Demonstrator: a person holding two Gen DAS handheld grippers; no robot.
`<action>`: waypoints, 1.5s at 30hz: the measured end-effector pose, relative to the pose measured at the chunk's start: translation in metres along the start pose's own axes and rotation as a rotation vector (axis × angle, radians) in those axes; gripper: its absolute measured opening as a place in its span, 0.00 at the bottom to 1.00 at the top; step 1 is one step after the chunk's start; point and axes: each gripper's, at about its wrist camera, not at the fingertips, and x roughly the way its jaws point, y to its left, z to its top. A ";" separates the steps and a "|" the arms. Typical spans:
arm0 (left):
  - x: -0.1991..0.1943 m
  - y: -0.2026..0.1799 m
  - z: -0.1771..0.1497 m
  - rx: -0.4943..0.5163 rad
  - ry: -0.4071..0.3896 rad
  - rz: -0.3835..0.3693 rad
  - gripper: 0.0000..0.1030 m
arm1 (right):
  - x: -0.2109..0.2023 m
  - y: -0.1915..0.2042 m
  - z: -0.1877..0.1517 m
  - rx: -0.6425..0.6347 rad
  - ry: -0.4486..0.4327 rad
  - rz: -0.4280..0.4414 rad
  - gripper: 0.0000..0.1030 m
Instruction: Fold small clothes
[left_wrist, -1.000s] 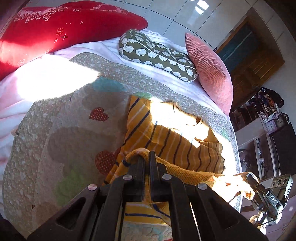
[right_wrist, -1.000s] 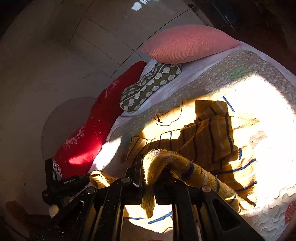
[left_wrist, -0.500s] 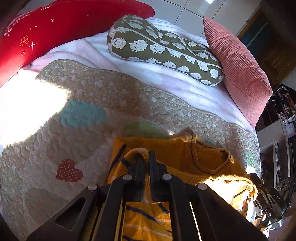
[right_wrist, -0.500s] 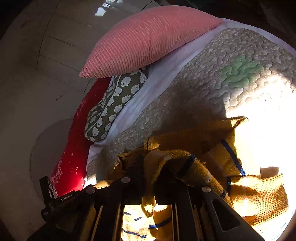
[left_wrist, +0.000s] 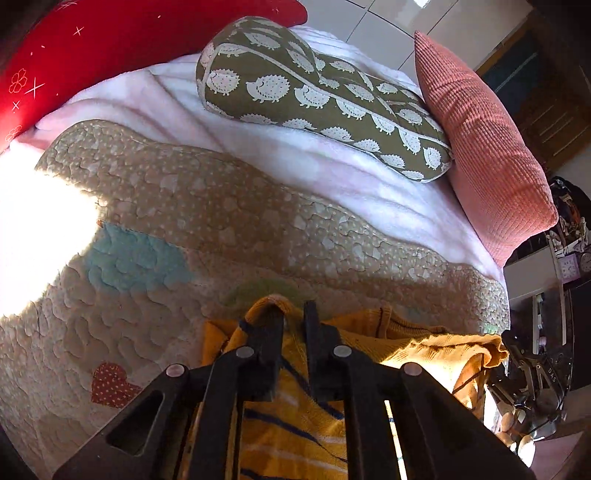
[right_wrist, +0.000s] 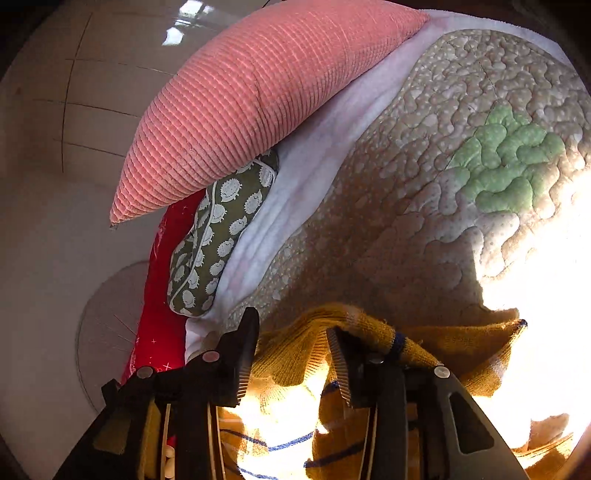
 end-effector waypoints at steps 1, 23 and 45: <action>-0.004 0.003 0.002 -0.012 -0.003 -0.003 0.13 | -0.003 0.002 0.000 -0.004 -0.009 -0.007 0.47; -0.025 0.034 -0.102 0.145 0.002 0.194 0.41 | -0.015 0.023 -0.079 -0.307 0.130 -0.180 0.57; -0.091 0.097 -0.167 0.023 -0.021 0.028 0.63 | -0.138 -0.054 -0.173 -0.117 0.102 -0.068 0.58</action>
